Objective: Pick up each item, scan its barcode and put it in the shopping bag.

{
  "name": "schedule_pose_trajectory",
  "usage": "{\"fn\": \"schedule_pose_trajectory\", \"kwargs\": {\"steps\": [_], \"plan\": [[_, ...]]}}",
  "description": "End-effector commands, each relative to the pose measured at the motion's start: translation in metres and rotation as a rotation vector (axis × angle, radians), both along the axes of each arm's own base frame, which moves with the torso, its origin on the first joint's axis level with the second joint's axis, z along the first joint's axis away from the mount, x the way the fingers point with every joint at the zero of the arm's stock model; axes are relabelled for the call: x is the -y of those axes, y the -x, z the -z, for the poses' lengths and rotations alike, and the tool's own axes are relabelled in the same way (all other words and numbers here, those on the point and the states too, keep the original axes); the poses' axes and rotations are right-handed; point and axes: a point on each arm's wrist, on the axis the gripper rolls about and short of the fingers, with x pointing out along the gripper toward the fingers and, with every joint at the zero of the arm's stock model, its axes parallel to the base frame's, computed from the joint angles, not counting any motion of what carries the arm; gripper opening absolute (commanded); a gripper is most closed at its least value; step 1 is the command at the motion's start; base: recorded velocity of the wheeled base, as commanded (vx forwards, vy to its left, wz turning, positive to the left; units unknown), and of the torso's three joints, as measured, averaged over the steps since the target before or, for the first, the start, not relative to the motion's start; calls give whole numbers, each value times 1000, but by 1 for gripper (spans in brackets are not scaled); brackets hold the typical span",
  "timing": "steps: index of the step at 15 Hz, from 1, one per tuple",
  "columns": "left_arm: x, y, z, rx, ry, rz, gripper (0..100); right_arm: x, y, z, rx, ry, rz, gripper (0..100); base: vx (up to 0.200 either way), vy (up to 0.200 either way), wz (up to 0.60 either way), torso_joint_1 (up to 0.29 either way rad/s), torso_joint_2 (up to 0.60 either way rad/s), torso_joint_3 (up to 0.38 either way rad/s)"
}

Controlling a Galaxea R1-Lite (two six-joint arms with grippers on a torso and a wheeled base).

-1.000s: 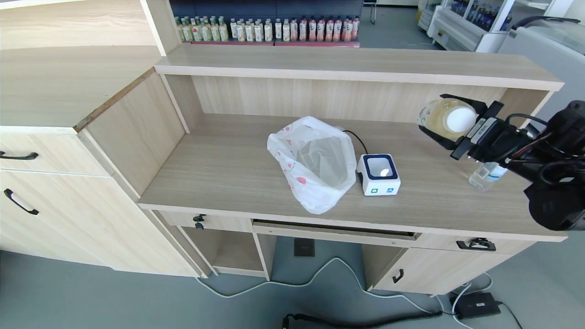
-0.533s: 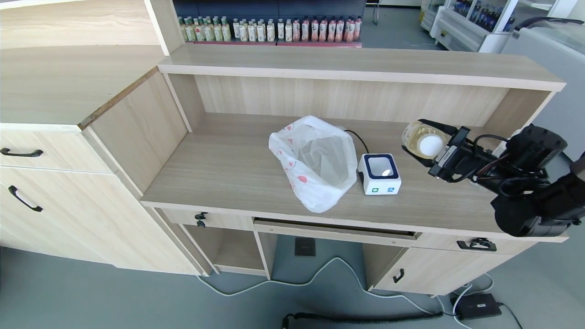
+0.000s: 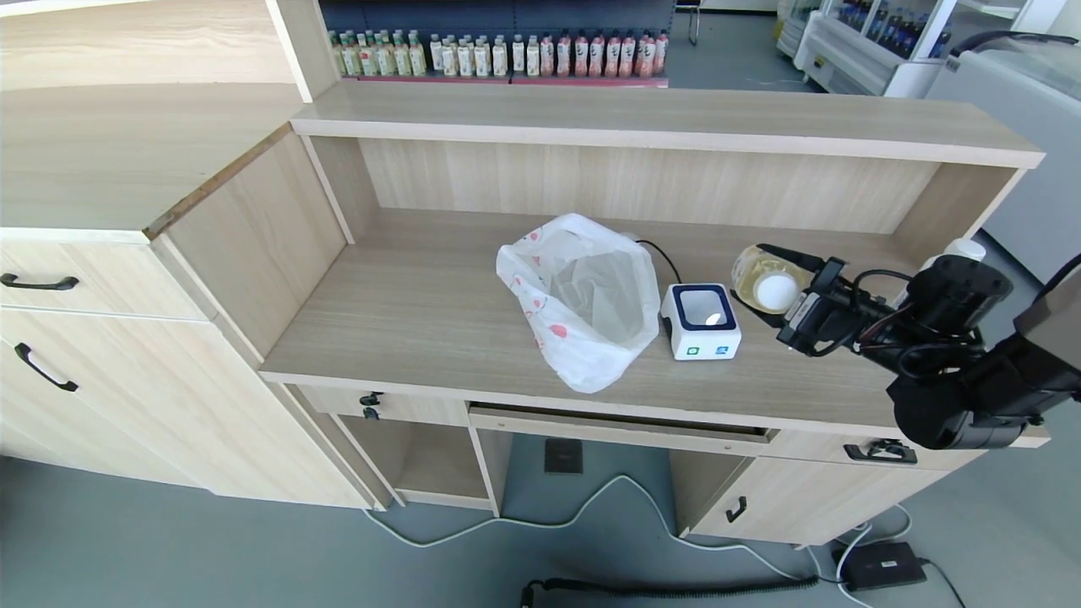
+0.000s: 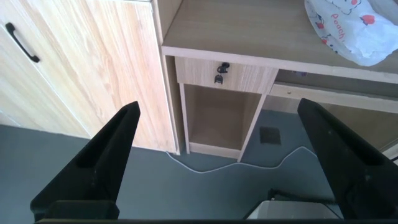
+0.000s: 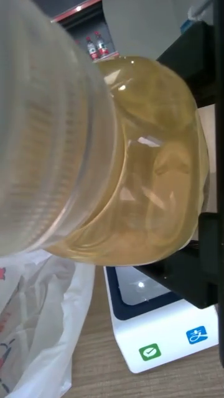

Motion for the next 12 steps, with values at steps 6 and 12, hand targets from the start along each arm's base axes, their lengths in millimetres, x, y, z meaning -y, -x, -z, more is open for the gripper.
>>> {"fn": "schedule_pose_trajectory", "kwargs": {"steps": [6,12], "plan": [[0,0,0,1,0,0,100,-4,-8,14,3,11,-7,0,0,0,0,0,0,0],[0,0,0,1,0,0,100,-13,-17,21,19,9,-28,0,0,0,0,0,0,0]]}}
